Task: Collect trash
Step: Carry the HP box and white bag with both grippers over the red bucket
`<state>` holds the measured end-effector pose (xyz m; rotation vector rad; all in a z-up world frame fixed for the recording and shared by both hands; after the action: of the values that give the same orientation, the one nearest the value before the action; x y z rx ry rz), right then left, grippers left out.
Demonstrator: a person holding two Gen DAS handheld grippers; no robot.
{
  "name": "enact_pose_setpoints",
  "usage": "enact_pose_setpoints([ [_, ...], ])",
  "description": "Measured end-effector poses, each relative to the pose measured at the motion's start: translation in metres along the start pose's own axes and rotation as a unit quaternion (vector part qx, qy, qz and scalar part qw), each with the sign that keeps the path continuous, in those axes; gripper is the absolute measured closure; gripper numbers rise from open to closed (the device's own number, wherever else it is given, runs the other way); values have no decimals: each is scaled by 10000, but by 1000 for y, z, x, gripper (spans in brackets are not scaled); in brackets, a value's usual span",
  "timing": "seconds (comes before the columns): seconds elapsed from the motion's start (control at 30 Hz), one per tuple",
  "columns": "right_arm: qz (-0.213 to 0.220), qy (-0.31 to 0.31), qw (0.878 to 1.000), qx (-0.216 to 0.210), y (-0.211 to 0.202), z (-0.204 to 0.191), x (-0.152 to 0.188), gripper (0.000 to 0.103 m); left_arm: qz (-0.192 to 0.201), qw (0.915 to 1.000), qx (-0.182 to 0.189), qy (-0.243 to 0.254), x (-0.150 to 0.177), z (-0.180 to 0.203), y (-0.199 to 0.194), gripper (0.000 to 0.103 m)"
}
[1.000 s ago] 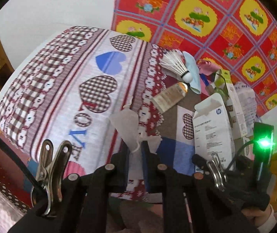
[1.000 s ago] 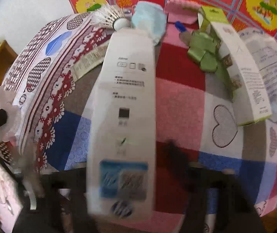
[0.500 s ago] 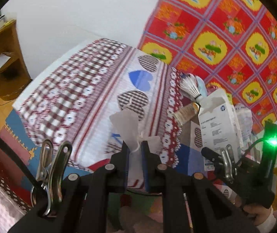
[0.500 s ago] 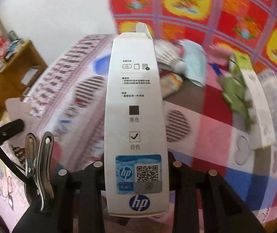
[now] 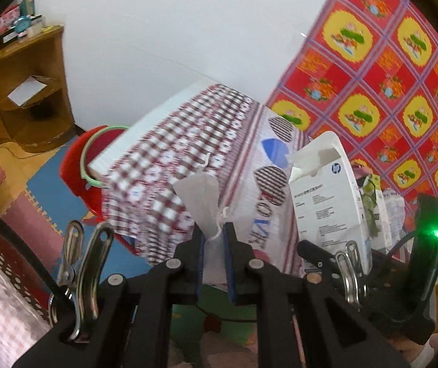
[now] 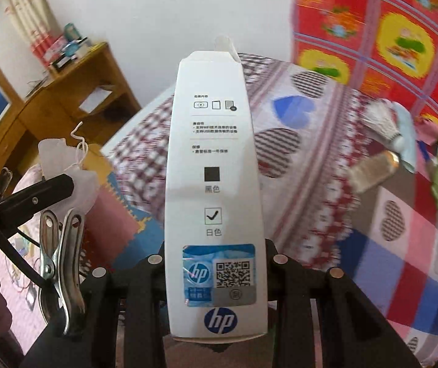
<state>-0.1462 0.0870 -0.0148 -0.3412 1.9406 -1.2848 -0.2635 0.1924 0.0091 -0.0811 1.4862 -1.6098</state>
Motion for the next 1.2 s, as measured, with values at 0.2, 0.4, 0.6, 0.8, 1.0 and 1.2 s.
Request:
enact_pose_setpoints([
  [0.2,3,-315,9991,-293,14,-51,-10,71,177,9994,-237,-184,-7,-50,-20,91],
  [0.4,-48,-712,9958,-567,29,-94,-28,71,287,9973,-462,-497,-12,-95,-34,91],
  [0.6,-105,-965,9916,-853,51,-126,-53,71,318,9943,-665,-774,-21,-133,-34,91],
  [0.8,-103,-1131,9869,-1148,80,-152,-96,71,363,9902,-891,-1012,-54,-173,-24,91],
  [1.0,-57,-1235,9839,-1292,109,-171,-146,71,396,9878,-956,-1160,-98,-206,-6,91],
  [1.2,-118,-1318,9831,-1263,138,-180,-182,71,361,9870,-937,-1257,-134,-233,20,91],
])
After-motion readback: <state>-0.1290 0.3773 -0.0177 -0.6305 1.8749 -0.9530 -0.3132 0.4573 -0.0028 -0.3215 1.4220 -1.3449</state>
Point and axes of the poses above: each gripper's, at about its wrist camera, not at the fingertips, and y roughly the way its jaws point, z to its right, x to its underside, the point moved 5 cm from there along y, roughly the way its jaws point
